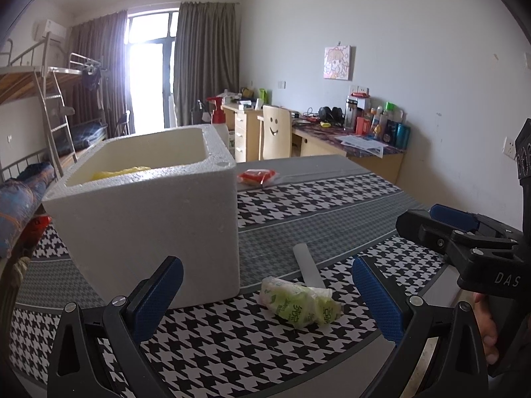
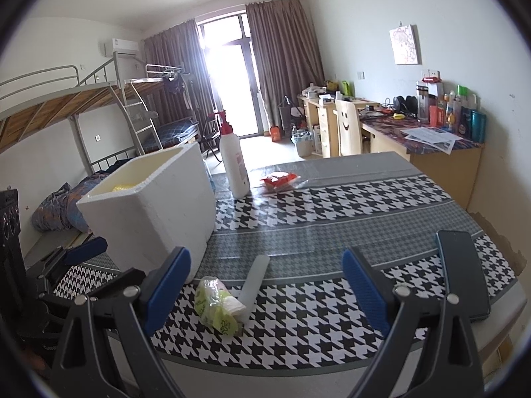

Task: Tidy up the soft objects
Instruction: 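Move both tools back toward the green-printed bag and white tube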

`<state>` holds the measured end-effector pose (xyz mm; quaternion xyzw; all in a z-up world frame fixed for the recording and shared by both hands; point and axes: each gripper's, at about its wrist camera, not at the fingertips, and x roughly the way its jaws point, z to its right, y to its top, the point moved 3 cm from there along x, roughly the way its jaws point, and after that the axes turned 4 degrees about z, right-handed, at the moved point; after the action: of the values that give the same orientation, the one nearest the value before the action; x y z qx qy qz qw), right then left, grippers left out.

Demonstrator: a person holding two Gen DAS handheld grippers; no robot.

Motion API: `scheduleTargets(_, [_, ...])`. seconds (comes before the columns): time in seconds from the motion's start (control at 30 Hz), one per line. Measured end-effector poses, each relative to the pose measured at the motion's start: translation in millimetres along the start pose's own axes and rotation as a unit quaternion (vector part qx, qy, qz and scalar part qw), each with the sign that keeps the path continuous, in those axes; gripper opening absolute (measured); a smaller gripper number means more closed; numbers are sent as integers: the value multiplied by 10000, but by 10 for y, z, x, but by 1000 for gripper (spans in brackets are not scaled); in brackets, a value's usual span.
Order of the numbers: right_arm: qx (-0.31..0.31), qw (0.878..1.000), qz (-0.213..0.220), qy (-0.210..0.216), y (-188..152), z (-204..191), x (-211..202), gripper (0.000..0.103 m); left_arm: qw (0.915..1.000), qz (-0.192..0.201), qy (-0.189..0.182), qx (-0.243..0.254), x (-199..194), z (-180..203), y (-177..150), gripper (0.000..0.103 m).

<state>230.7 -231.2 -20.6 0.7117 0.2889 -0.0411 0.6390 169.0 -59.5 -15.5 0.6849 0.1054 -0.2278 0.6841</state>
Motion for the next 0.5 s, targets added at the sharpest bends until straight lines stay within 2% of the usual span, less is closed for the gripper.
scheduleTargets(0.5, [12,9997,-257,-32,-111,42,96,95,9996,-260,72,21,159,26,-132,102])
